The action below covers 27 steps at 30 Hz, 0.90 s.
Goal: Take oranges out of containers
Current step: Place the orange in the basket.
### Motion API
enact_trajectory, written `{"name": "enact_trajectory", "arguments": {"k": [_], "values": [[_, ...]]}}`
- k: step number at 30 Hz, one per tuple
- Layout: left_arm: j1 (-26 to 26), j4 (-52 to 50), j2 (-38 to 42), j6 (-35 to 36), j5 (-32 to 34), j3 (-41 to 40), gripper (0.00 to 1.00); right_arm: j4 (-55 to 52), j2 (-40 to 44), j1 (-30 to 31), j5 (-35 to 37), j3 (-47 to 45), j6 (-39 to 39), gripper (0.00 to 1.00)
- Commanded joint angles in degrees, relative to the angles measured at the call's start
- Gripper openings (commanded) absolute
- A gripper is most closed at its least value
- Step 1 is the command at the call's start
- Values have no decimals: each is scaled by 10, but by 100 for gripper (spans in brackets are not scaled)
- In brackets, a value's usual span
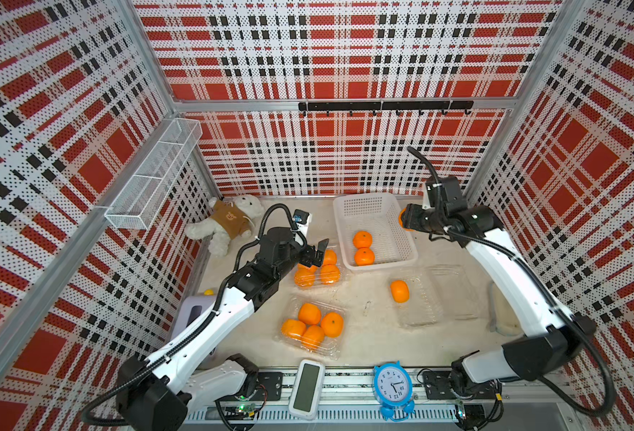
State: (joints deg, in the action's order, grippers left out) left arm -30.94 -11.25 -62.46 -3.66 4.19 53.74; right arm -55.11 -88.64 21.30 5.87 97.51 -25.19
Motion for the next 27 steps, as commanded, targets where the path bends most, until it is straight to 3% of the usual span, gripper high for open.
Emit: {"name": "enact_trajectory", "arguments": {"k": [1, 7, 14, 27], "values": [[16, -19, 32, -30, -12, -12, 100, -69, -88, 3, -31, 59, 40, 47], [53, -47, 76, -35, -38, -33, 99, -36, -169, 4, -74, 59, 30, 46], [107, -49, 91, -48, -81, -44, 99, -57, -259, 15, -57, 79, 44, 46], [132, -36, 72, -66, -120, -46, 99, -17, -297, 16, -72, 23, 31, 46]]}}
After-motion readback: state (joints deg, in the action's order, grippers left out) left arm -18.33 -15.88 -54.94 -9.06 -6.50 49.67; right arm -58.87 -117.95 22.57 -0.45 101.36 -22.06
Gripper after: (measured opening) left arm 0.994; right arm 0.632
